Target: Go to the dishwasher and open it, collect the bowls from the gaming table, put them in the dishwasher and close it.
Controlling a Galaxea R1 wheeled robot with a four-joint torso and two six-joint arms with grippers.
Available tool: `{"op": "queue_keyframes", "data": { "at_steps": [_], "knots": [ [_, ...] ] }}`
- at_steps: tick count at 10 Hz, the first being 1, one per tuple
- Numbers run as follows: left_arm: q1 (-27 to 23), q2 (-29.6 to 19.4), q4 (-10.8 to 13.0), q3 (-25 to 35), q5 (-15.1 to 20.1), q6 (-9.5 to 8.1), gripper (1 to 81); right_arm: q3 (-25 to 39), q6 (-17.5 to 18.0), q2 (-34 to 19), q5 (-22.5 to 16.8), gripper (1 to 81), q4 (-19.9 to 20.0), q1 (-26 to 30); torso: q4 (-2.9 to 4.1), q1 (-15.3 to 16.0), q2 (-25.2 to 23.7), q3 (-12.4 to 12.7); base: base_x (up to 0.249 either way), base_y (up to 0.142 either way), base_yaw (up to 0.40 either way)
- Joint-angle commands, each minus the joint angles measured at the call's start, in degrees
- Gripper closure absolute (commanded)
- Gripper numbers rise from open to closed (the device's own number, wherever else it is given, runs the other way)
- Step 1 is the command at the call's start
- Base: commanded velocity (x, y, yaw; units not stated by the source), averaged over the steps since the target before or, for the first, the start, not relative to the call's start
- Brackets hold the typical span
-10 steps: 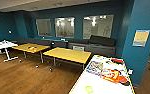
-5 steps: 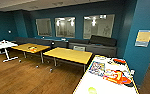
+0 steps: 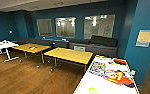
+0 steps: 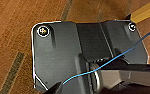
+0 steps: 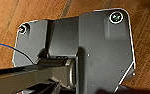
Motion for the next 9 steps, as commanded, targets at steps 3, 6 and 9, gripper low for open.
{"op": "queue_keyframes", "data": {
  "at_steps": [3, 6, 9],
  "knots": [
    [-3.34, -0.19, 0.07, -0.12, 2.25, 0.25, 1.0, -0.1, -0.02, 0.04, -2.97, 1.0, 0.19, 3.18, 0.0, -0.02, -0.02, 0.0, 0.0, 0.0, 0.0],
    [-3.52, -0.71, 0.25, -0.12, 2.07, 0.25, 1.0, -0.01, -0.02, -0.05, -2.97, 1.0, 0.28, 3.26, 0.0, -0.02, -0.02, 0.0, 0.0, 0.0, 0.0],
    [-3.34, -0.8, 0.78, -0.12, 1.9, 0.25, 1.0, -0.01, -0.02, -0.05, -2.88, 1.0, 0.28, 3.09, 0.0, -0.02, -0.02, 0.0, 0.0, 0.0, -0.312]
  ]
}}
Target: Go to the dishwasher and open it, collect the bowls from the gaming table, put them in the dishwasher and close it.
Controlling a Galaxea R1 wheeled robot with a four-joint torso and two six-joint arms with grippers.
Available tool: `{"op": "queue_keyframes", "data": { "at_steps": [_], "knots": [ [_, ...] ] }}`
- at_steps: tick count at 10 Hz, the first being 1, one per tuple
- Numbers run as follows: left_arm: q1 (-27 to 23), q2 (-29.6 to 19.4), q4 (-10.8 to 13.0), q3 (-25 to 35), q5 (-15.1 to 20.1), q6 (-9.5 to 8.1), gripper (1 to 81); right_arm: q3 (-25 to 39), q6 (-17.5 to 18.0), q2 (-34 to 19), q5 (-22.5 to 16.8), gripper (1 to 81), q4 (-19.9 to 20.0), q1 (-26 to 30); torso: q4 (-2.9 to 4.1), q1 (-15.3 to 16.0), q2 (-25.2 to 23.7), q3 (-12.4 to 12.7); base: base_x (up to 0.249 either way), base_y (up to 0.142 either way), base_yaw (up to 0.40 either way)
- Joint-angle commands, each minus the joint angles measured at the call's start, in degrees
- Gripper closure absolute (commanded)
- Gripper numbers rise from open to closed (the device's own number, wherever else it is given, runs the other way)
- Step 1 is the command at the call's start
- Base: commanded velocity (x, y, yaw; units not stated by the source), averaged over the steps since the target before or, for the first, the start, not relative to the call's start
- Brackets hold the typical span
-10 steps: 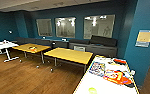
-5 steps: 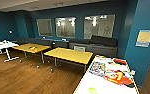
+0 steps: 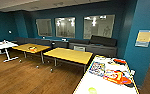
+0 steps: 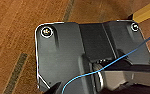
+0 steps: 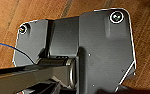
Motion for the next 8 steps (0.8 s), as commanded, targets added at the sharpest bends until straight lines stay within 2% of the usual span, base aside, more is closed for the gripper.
{"op": "queue_keyframes", "data": {
  "at_steps": [1, 8],
  "knots": [
    [-3.19, -0.08, 0.84, -0.12, 1.98, 0.34, 1.0, -0.01, -0.02, -0.07, -2.91, 1.0, 0.28, 3.2, 0.0, 0.0, 0.0, 0.0, 0.0, 0.0, -0.39],
    [-3.28, 0.01, 0.14, -0.12, 1.98, 0.25, 1.0, -0.01, -0.02, 0.01, -2.91, 1.0, 0.19, 3.38, 0.0, 0.0, 0.0, 0.0, 0.0, 0.0, -0.395]
  ]
}}
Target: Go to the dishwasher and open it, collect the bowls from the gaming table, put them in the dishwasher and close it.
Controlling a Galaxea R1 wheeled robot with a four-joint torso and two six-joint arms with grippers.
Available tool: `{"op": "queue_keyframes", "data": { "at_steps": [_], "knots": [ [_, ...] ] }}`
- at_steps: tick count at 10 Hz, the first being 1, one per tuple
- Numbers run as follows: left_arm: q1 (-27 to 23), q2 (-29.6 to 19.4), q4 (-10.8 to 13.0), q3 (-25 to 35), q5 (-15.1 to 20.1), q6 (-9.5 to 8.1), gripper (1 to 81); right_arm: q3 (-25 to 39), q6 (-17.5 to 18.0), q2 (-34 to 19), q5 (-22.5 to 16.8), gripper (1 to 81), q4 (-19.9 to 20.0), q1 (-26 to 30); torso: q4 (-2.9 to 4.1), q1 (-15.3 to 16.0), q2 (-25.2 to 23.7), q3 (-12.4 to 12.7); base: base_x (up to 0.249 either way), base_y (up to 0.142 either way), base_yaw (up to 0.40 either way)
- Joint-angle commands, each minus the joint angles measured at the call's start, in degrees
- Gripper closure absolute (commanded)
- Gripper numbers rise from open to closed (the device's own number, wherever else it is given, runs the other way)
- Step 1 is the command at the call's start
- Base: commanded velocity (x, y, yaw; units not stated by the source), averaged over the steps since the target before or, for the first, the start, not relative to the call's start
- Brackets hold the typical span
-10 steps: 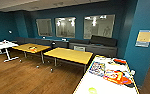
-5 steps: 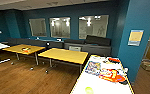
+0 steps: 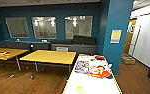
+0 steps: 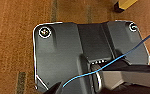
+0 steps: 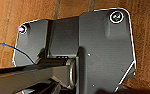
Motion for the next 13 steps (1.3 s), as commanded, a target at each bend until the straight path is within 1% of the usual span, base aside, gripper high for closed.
{"op": "queue_keyframes", "data": {
  "at_steps": [1, 3, 9, 13],
  "knots": [
    [-3.28, -0.21, -0.04, -0.14, 2.15, 0.25, 1.0, 0.02, -0.05, -0.1, -2.99, 1.0, 0.19, 3.38, 0.0, 0.0, 0.0, 0.0, 0.0, 0.0, -0.395],
    [-3.36, -0.39, -0.21, -0.14, 2.06, 0.25, 1.0, 0.02, -0.05, -0.1, -2.99, 1.0, 0.19, 3.46, 0.0, 0.0, 0.0, 0.0, 0.0, 0.0, -0.155],
    [-3.28, -0.04, -0.3, -0.14, 2.41, 0.08, 1.0, 0.19, -0.05, -0.1, -2.82, 1.0, 0.01, 3.02, 0.0, 0.0, 0.0, 0.0, 0.0, 0.0, 0.0],
    [-3.36, -0.12, -0.21, -0.14, 2.24, -0.01, 1.0, 0.19, -0.13, -0.27, -2.82, 1.0, 0.45, 3.11, 0.0, -0.15, -0.07, 0.05, 0.106, 0.0, 0.0]
  ]
}}
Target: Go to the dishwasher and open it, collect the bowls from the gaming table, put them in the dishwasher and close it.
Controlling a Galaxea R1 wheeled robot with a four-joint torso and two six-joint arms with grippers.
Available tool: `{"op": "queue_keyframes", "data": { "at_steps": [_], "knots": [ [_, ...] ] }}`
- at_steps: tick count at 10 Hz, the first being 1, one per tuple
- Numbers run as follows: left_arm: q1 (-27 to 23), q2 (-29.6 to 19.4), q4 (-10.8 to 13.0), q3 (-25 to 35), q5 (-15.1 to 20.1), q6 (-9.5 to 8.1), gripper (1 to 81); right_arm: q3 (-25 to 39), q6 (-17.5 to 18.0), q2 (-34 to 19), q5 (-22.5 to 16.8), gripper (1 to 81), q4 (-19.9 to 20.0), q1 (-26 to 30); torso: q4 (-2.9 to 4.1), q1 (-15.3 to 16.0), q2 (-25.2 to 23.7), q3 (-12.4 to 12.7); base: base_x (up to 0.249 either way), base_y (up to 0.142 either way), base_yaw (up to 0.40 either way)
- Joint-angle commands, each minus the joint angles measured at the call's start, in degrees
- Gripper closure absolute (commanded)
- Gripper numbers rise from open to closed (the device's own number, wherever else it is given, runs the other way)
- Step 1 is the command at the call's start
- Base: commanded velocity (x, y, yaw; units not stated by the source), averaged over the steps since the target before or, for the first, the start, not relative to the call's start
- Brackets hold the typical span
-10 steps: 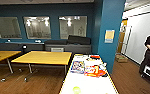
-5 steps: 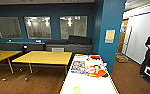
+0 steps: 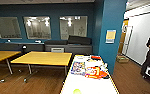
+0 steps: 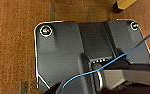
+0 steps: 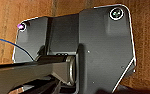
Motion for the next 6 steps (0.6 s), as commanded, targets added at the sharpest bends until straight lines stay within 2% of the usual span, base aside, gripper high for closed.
{"op": "queue_keyframes", "data": {
  "at_steps": [1, 3, 6],
  "knots": [
    [-3.3, -0.06, -0.16, -0.12, 1.89, 0.12, 1.0, 0.22, -0.11, -0.14, -2.76, 1.0, 0.34, 3.55, 0.0, 0.0, -0.02, 0.0, 0.14, 0.0, 0.0],
    [-3.3, -0.06, -0.23, -0.12, 1.89, 0.04, 1.0, 0.22, -0.02, -0.14, -2.76, 1.0, 0.52, 3.46, 0.0, 0.0, -0.02, 0.0, 0.128, 0.0, 0.0],
    [-3.3, 0.02, -0.15, -0.29, 2.24, -0.23, 1.0, 0.39, 0.42, -1.19, -2.05, 1.0, 0.87, 3.29, 0.0, 0.09, 0.04, -0.02, 0.0, 0.0, 0.0]
  ]
}}
